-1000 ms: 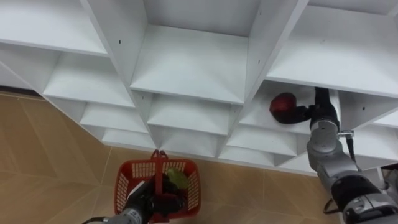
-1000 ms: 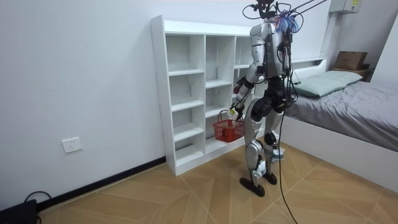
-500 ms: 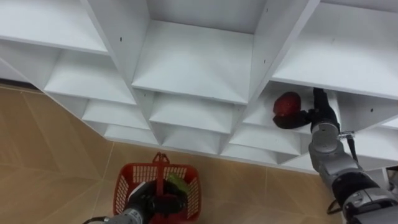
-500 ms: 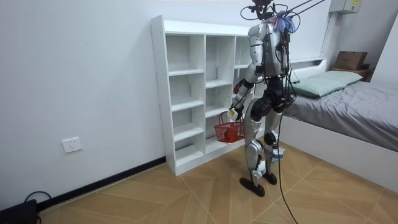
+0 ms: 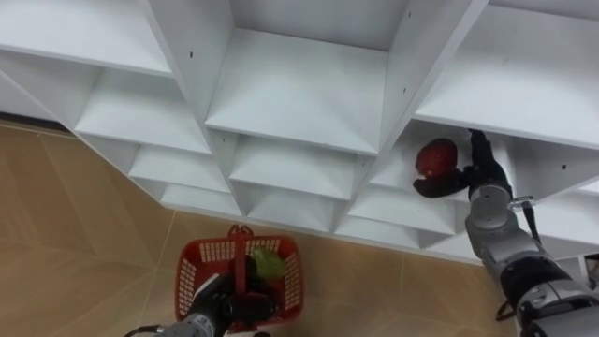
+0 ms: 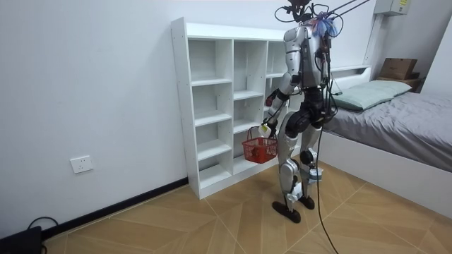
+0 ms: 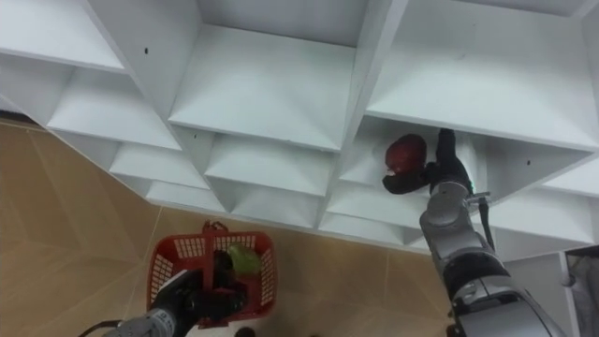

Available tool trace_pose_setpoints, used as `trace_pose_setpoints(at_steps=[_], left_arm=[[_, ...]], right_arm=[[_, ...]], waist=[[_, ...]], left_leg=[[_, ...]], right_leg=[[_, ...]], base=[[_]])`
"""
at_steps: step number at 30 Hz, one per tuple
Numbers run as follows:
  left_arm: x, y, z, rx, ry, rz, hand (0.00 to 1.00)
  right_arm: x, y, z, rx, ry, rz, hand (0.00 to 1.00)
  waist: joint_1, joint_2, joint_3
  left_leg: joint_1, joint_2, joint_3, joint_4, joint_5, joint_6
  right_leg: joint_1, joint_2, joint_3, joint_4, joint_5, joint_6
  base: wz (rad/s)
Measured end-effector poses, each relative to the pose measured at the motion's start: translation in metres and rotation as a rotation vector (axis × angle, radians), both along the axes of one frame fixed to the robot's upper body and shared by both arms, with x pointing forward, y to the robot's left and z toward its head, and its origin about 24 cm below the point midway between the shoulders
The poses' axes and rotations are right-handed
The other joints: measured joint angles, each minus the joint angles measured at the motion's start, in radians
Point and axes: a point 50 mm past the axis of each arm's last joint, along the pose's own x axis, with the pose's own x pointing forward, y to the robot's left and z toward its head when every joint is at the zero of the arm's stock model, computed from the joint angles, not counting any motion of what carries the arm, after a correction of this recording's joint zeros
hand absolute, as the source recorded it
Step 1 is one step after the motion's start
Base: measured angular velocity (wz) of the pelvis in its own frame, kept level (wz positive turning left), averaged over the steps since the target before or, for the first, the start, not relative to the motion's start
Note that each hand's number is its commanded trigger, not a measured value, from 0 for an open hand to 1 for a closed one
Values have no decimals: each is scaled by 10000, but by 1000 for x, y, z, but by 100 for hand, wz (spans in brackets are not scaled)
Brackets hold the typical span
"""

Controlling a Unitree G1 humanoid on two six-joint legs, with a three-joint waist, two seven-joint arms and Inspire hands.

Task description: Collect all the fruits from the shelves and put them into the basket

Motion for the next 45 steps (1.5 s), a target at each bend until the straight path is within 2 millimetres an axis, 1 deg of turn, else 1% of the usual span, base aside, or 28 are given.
trace_pose_setpoints(at_steps=[4,6,15,22,30,33,36,38,42,43,44,45], left_arm=[[3,0,1,5,-68,-23,100],[3,0,2,8,-87,-29,100],[5,-1,2,1,-117,-43,100],[5,-1,2,-12,-121,-45,100],[5,0,2,0,-115,-46,100],[4,-1,2,27,-95,-137,100],[1,-2,0,19,-16,-247,100],[1,-1,2,-16,-116,-314,100],[3,-3,9,-164,-571,-415,100],[3,-3,10,-198,-621,-429,100],[1,-3,10,-228,-617,-423,100],[-1,-3,9,-237,-587,-414,100]], right_arm=[[3,-8,7,-327,-168,-111,100],[4,-9,8,-350,-204,-111,100],[6,-5,9,-308,-204,68,100],[6,-4,8,-219,28,236,100],[5,-4,7,-198,126,255,100],[5,-3,6,-185,198,384,100],[6,3,5,-270,298,883,100],[5,8,6,-227,108,1143,100],[-1,11,2,-110,22,1281,100],[-2,12,1,-88,57,1286,100],[-4,12,-2,-71,130,1261,100],[-6,12,-4,-65,196,1243,100]], waist=[[-1,-24,14],[-1,-20,16],[18,-17,18],[97,-26,16],[158,-91,26],[133,-102,27],[86,-104,23],[-48,-100,9],[-60,-112,-31],[-60,-99,-59],[-61,-92,-142],[-62,-100,-203]], left_leg=[[-61,-8,1,63,5,5],[-61,-6,1,64,5,4],[-67,-4,0,64,5,4],[-63,-4,-1,67,5,4],[-23,-3,-19,70,5,5],[91,-6,-50,69,5,5],[376,-4,-52,65,4,4],[589,-15,-162,66,4,4],[969,-28,-238,59,3,3],[1127,-32,-238,47,3,2],[1289,-34,-237,-8,3,2],[1383,-34,-238,-50,3,2]], right_leg=[[-29,-14,-3,-2,1,2],[-29,-13,-3,-4,1,2],[-32,-14,-25,-2,1,2],[-32,-15,-33,3,1,2],[26,-16,-64,-2,2,2],[165,-16,-85,-35,3,3],[534,3,-107,-214,7,10],[869,16,-195,-379,12,18],[1347,47,-183,-552,32,47],[1519,49,-167,-590,34,51],[1686,58,-170,-666,39,59],[1787,64,-181,-707,40,61]], base=[[0],[0],[0],[0],[0],[2],[2],[12],[5],[0],[0],[0]])
